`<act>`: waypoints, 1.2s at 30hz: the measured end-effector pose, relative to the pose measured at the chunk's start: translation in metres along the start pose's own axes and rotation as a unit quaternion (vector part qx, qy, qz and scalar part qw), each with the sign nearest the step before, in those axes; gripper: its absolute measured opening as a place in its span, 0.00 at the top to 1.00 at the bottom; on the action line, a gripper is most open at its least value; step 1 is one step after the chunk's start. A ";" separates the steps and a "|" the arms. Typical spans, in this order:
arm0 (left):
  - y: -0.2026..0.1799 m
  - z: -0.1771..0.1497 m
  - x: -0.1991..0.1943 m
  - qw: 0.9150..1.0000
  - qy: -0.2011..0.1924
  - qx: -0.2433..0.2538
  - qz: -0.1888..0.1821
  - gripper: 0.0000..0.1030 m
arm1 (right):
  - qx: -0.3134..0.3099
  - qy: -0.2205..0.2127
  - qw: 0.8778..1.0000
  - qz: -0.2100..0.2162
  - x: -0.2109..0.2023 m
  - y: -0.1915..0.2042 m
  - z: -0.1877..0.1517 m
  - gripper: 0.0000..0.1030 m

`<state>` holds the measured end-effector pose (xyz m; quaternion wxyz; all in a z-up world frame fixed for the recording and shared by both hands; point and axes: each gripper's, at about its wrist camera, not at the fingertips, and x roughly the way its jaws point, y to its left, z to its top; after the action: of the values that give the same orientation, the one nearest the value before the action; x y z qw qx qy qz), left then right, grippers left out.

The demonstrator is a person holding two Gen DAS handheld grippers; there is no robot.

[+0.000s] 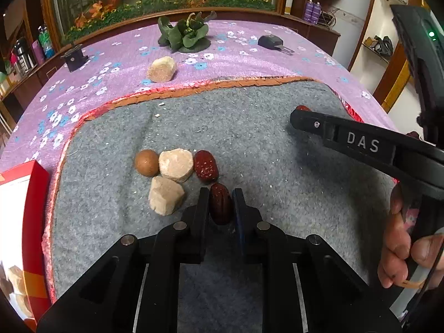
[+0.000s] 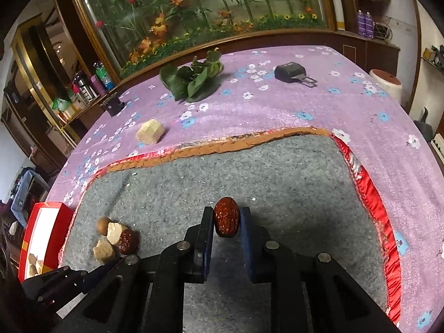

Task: Organize fruits
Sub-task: 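Grasp a red date with the right tool while the left tool grasps another, then carry both red dates over the white tray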

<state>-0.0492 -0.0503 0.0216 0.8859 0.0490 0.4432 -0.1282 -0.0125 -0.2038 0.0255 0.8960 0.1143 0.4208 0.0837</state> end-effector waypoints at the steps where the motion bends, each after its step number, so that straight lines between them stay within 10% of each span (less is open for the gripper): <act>1: 0.002 -0.002 -0.006 1.000 -0.010 -0.002 0.000 0.85 | -0.001 -0.001 1.000 0.006 -0.001 0.001 0.000 0.82; 14: 0.032 -0.036 -0.102 0.986 -0.136 -0.011 0.100 0.85 | -0.111 -0.140 0.983 0.031 -0.044 0.048 -0.015 0.82; 28: 0.085 -0.058 -0.146 0.969 -0.189 -0.060 0.147 0.85 | -0.125 -0.158 0.979 -0.008 -0.040 0.055 -0.019 0.82; 36: 0.115 -0.073 -0.155 0.963 -0.191 -0.092 0.164 0.85 | -0.156 -0.139 0.975 0.070 -0.050 0.120 -0.035 0.82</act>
<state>-0.1637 0.1034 0.0977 0.9637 0.0136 0.2611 0.0534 -0.0775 -0.0965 0.0736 0.9445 0.0128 0.2647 0.1942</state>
